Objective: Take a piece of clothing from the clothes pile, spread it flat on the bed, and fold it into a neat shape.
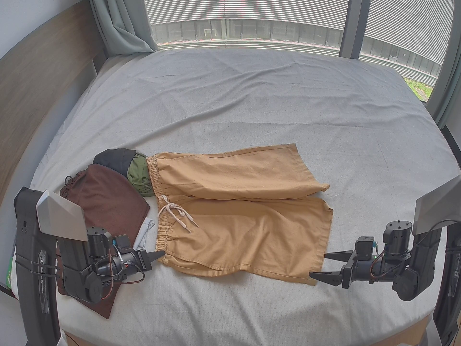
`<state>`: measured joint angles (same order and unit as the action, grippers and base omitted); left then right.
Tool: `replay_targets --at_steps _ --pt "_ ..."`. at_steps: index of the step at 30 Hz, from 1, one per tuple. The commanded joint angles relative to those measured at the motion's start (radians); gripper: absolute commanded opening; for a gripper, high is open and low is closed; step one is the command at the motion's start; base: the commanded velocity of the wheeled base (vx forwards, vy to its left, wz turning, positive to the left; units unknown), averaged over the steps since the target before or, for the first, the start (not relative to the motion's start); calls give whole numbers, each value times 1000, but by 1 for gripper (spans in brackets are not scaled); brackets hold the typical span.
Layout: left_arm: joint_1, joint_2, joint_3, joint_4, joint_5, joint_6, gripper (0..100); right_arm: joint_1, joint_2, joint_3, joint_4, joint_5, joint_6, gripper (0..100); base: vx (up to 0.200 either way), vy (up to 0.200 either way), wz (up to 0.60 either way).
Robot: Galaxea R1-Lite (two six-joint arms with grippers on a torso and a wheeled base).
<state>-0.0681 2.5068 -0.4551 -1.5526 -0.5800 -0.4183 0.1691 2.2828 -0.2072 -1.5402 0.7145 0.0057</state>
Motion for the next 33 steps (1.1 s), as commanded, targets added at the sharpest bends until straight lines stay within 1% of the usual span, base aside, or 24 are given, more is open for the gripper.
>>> replay_targets --at_steps 1,13,25,29,33 --pt "2 -2 0 -1 0 0 0 0 26 35 0 0 2 100 0 0 0" --pt "1 -2 1 -1 0 0 0 -10 80 60 -1 -1 2 100 0 0 0" --pt "1 -3 3 -1 -1 0 0 0 158 34 -1 -3 8 100 0 0 0" --pt "2 -3 1 -1 -1 0 0 1 188 8 -1 -3 22 100 0 0 0" --pt "2 -5 1 -1 -1 0 0 13 211 -14 -3 0 57 100 0 0 0"
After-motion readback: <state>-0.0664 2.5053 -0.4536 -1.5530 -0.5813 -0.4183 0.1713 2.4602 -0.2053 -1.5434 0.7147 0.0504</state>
